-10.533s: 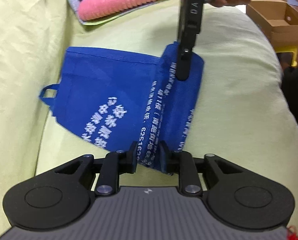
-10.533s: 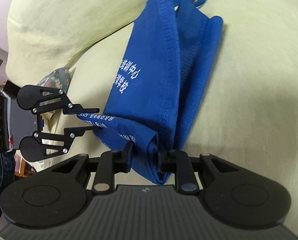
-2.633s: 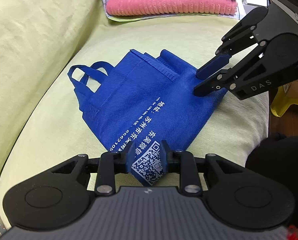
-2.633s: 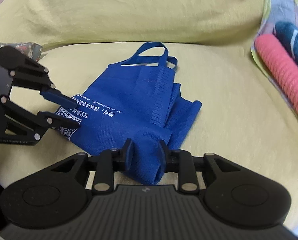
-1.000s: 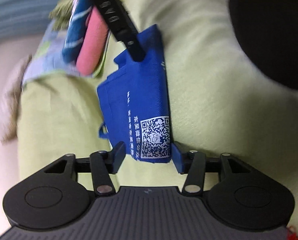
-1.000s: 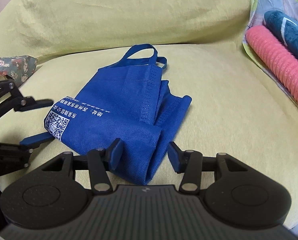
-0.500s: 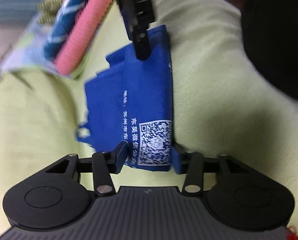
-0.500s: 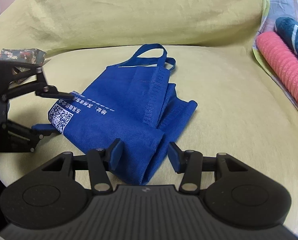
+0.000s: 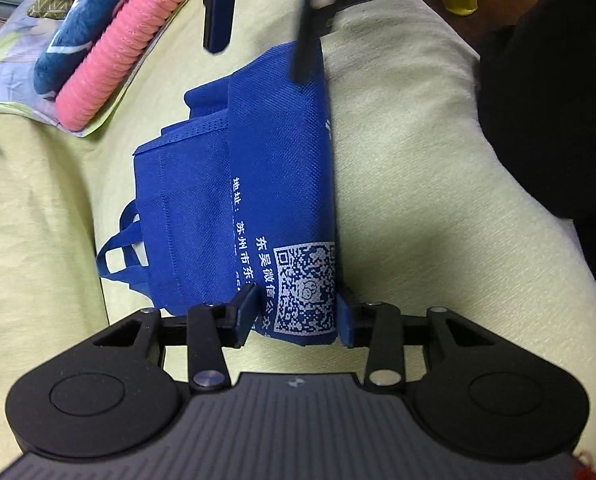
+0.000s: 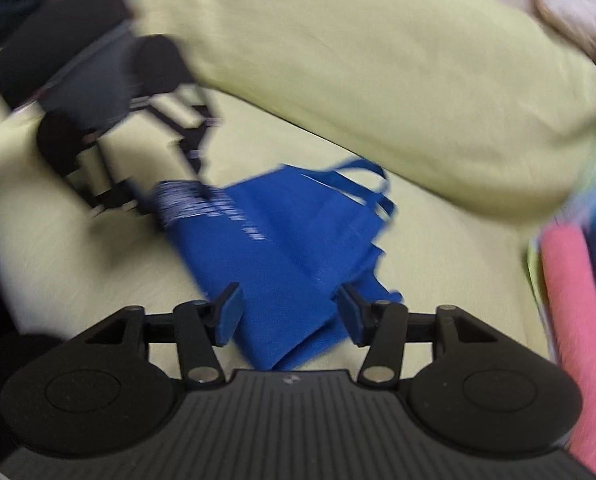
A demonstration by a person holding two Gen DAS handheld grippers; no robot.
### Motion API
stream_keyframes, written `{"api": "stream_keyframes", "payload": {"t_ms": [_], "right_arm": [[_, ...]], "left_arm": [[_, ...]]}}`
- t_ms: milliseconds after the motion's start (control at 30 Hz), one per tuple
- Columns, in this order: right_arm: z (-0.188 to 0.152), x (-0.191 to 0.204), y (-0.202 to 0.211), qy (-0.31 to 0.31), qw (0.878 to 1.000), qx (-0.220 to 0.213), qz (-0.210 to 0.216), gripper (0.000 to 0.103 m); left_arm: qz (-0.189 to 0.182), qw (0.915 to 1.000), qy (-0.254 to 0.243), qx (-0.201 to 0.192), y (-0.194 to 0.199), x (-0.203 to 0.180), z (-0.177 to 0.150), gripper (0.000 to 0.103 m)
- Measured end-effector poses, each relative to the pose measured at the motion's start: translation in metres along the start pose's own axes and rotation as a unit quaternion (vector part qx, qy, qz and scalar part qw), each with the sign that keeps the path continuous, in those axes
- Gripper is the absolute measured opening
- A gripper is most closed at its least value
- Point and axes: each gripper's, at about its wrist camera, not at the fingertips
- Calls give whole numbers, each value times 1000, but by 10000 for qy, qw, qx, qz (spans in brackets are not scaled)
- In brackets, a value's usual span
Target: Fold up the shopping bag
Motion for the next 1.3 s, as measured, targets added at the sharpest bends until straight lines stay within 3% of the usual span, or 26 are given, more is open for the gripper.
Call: {"api": "stream_keyframes", "payload": {"t_ms": [67, 167, 367, 567, 833, 1033, 1300], "right_arm": [[-2, 11, 6, 614, 9980, -124, -13, 61], [-10, 31, 2, 1687, 9855, -84, -139, 61], [-16, 45, -19, 2340, 9710, -122, -472, 55], [-9, 43, -37, 2013, 9774, -249, -594, 53], [-8, 43, -42, 1923, 9797, -246, -504, 40], [-1, 34, -37, 1343, 9907, 60, -202, 34], [2, 22, -11, 367, 9982, 331, 354, 33]], "left_arm": [[-17, 10000, 41, -22, 2, -3, -2, 45], [-60, 9999, 129, -52, 2, -1, -3, 45], [-178, 9995, 261, -99, 3, 3, -2, 45], [-308, 9982, 498, -157, 3, 10, -4, 47], [-303, 9975, 617, -181, 4, 9, -2, 47], [-44, 9943, 1026, -282, 13, 5, 0, 44], [-113, 9889, 1398, -490, 44, -7, 8, 38]]}}
Point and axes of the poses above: each gripper's, at about its wrist camera, not at the fingertips, and y roughly against the way its jaws point, x to its left, z to its top, and after that the axes turned 9 degrees about y, right-handed
